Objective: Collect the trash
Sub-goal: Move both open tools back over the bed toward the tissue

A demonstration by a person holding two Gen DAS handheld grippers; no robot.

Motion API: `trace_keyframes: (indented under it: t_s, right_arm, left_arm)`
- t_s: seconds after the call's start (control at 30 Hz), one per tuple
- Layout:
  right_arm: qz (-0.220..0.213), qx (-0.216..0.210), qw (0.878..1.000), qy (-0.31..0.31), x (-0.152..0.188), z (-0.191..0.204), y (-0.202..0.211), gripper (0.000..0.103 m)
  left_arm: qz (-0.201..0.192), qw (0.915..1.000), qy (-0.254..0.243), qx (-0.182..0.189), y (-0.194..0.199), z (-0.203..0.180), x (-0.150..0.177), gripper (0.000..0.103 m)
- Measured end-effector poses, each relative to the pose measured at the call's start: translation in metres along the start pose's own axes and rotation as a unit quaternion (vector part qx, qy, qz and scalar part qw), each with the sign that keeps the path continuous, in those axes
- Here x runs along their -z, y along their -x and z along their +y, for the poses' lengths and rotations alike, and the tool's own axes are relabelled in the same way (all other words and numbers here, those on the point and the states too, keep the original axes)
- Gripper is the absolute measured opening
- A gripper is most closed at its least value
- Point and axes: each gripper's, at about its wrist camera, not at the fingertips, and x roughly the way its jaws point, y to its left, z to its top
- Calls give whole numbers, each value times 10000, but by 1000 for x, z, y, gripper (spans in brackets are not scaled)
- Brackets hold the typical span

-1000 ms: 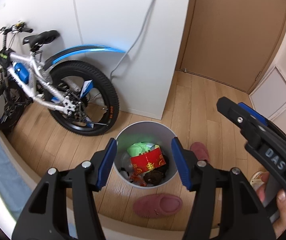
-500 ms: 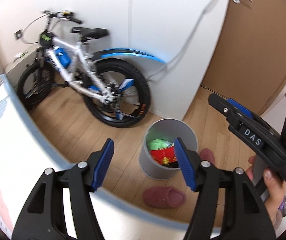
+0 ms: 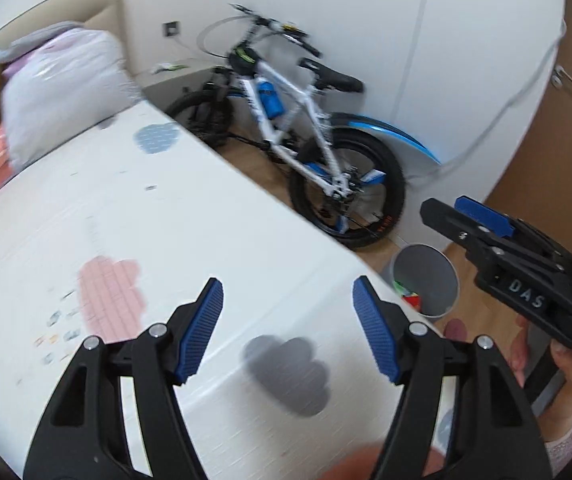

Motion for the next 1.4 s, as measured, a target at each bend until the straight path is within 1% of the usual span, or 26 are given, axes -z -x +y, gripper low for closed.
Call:
trace_keyframes:
  t_s: [0.07, 0.17, 0.37, 0.5, 0.57, 0.7, 0.83, 0.93, 1.13, 1.4]
  right_arm:
    - [-31, -176, 9996, 232, -6, 35, 6, 64]
    - [-82, -473, 9970, 602, -11, 92, 17, 66]
    - [-43, -1158, 9851, 1272, -5, 202, 38, 68]
    - [48, -1602, 9720, 1717, 8, 273, 48, 68]
    - [61, -1810, 9638, 1955, 17, 312, 55, 68]
    - [112, -2170, 9486, 2300, 32, 373, 62, 68]
    - [232, -2462, 9359, 2509, 45, 427, 57, 68]
    - [353, -2613, 9283, 2624, 56, 465, 47, 68]
    - [589, -2798, 9168, 2789, 78, 525, 14, 68]
    - [875, -2970, 9017, 3018, 126, 605, -37, 68]
  left_arm:
    - [-111, 9996, 208, -181, 26, 26, 9, 68]
    - [-278, 9971, 477, -531, 64, 64, 23, 73]
    - [-475, 9857, 1044, -1235, 140, 142, 67, 74]
    - [-554, 9725, 1480, -1711, 187, 198, 104, 74]
    - [-618, 9641, 1728, -1921, 211, 226, 125, 74]
    - [-701, 9469, 2163, -2273, 247, 271, 160, 74]
    - [-719, 9335, 2471, -2497, 267, 308, 185, 74]
    - [-706, 9262, 2652, -2585, 273, 334, 198, 74]
    - [-634, 9114, 2947, -2800, 275, 380, 227, 74]
    - [-451, 8925, 3330, -3009, 267, 455, 280, 74]
